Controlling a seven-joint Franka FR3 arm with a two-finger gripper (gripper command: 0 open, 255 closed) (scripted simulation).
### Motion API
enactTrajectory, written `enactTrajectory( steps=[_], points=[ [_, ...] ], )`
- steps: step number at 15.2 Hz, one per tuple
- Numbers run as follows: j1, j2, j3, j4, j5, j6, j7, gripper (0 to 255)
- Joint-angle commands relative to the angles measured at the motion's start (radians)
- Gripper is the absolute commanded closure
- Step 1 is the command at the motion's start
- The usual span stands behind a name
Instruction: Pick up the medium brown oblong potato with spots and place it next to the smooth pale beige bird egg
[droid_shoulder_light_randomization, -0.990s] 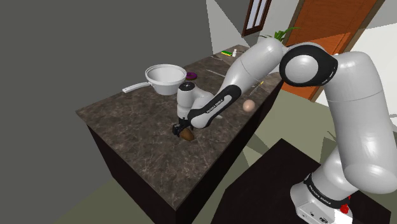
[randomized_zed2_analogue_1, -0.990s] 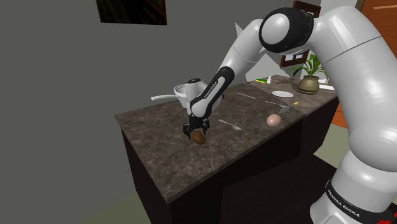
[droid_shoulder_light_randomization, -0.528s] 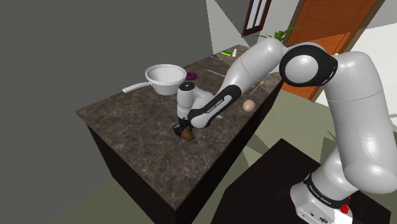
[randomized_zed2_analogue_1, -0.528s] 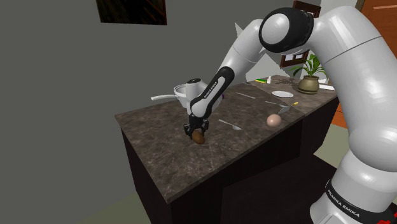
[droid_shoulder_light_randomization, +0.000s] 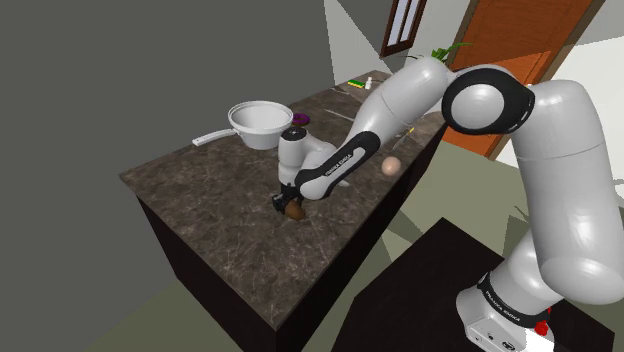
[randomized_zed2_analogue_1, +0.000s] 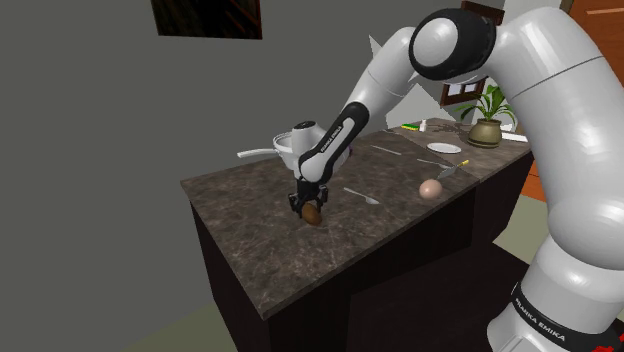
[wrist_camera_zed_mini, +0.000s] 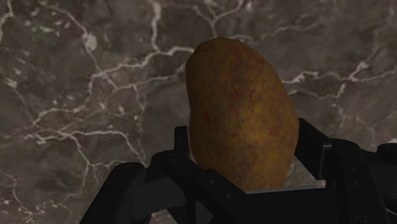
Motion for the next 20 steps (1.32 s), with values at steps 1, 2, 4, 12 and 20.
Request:
enactTrajectory(
  steps=[1,2,4,12,20],
  points=[
    [-0.005,-0.018,0.006,-0.005,0.006,-0.013,-0.006,255],
    [-0.007,-0.029,0.009,-0.008,0.009,-0.021,-0.009,255],
    [-0.012,-0.051,0.016,-0.014,0.017,-0.037,-0.016,255],
    [-0.03,-0.133,0.042,-0.027,0.048,-0.105,-0.044,255],
    [-0.045,-0.207,0.064,-0.026,0.082,-0.178,-0.073,255]
  ],
)
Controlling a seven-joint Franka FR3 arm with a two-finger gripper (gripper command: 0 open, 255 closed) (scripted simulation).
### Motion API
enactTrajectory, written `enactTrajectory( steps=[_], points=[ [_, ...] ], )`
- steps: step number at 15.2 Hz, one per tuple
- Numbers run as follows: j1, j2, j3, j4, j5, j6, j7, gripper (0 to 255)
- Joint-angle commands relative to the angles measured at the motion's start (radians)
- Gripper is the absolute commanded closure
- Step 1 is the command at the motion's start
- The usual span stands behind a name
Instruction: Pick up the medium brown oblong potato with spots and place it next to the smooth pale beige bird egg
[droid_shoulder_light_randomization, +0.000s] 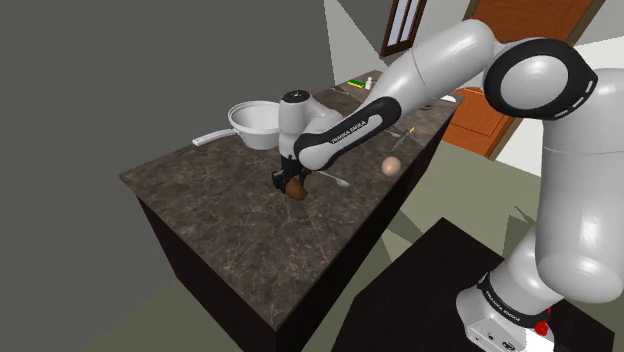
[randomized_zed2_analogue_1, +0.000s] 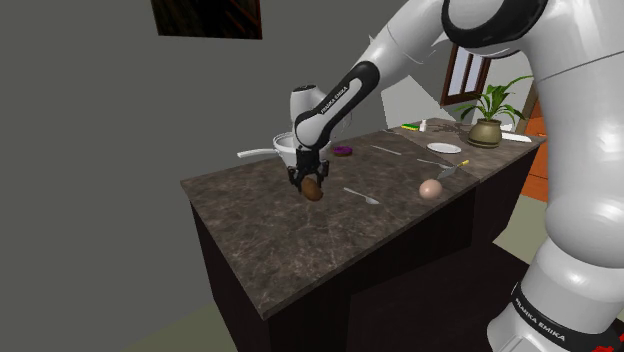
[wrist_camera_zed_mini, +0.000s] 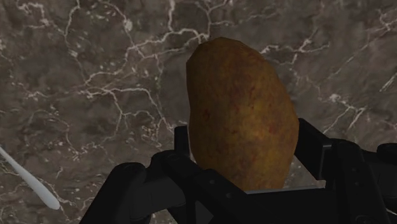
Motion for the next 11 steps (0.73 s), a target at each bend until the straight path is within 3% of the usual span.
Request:
enactTrajectory(
  steps=[1,8,11],
  points=[
    [-0.004,-0.019,0.006,0.002,0.009,-0.021,-0.008,255],
    [-0.013,-0.074,0.021,0.016,0.036,-0.086,-0.031,255],
    [-0.067,-0.131,0.013,-0.073,0.052,-0.044,-0.09,255]
  ],
)
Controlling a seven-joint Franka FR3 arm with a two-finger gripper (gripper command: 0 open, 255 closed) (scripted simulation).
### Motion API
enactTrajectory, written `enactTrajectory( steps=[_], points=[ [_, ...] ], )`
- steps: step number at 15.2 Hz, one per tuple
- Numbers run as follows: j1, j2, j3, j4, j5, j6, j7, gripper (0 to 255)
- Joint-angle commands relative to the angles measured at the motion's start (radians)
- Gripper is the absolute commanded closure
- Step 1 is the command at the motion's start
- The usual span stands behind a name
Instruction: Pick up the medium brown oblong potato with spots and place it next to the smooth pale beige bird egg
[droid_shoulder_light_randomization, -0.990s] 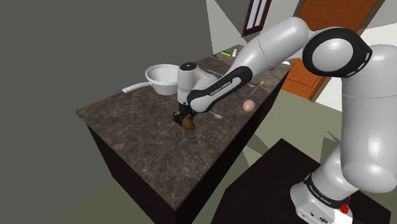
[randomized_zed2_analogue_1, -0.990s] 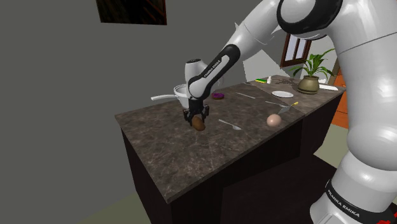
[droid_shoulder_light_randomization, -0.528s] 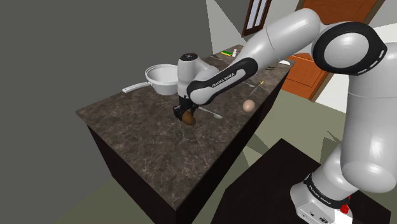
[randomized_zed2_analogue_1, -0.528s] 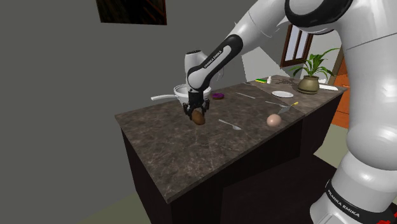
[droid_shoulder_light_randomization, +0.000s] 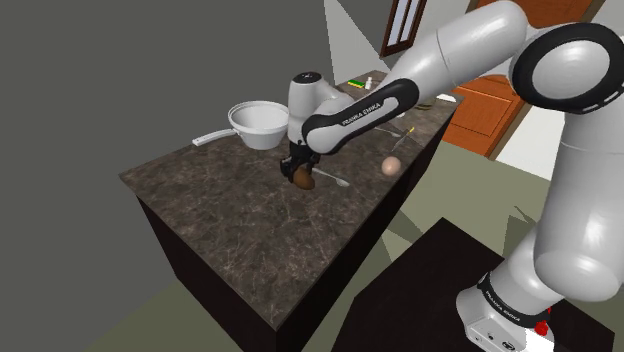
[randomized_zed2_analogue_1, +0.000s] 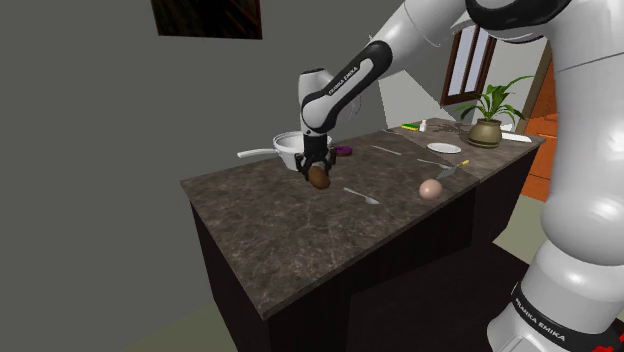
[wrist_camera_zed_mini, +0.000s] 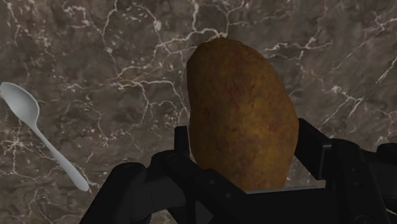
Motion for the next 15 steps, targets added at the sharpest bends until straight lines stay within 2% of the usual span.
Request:
enactTrajectory(
  steps=[1,8,15],
  points=[
    [-0.038,-0.037,-0.006,-0.05,0.013,0.021,-0.046,255],
    [-0.158,-0.14,-0.039,-0.205,0.056,0.097,-0.21,255],
    [-0.273,-0.207,-0.086,-0.303,0.102,0.149,-0.397,255]
  ],
)
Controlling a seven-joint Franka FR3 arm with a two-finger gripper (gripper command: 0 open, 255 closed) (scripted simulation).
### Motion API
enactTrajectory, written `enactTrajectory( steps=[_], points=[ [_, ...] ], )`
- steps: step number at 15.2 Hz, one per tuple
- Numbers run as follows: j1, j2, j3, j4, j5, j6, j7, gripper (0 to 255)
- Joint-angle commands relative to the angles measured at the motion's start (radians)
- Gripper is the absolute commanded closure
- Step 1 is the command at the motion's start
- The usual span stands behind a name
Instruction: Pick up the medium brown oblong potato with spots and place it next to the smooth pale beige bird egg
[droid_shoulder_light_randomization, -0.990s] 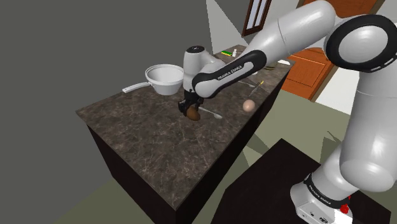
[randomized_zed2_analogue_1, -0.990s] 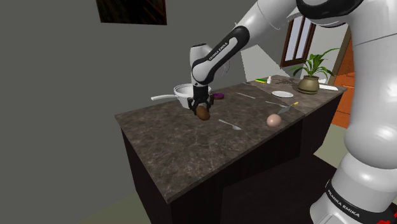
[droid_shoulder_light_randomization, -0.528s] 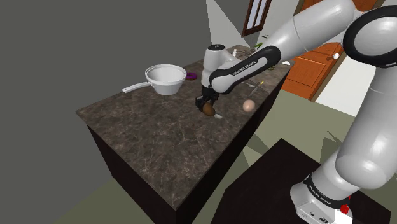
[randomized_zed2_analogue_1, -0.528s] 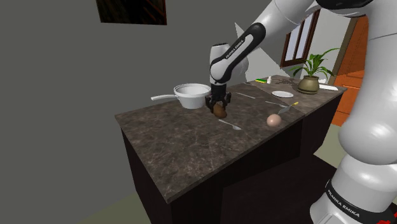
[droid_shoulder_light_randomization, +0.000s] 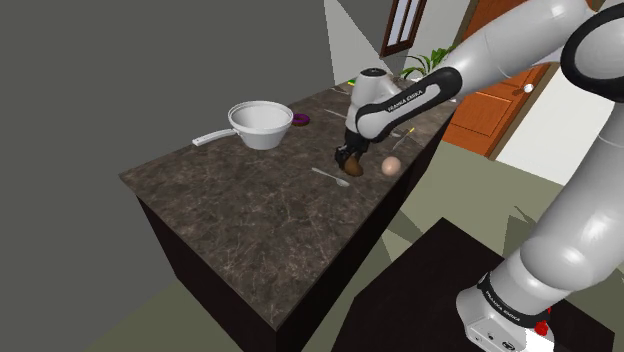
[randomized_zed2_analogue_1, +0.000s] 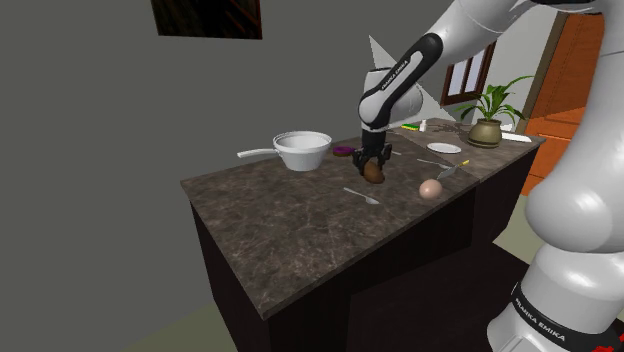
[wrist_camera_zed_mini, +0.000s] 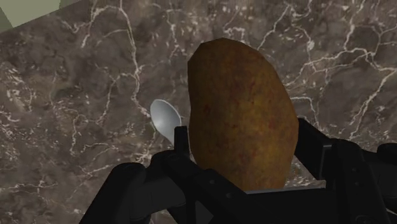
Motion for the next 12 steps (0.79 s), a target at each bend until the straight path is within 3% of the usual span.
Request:
enactTrajectory(
  steps=[1,12],
  points=[
    [-0.034,-0.01,-0.016,-0.015,0.014,0.01,-0.061,255],
    [-0.207,-0.026,-0.109,-0.04,0.085,0.044,-0.378,255]
  ],
)
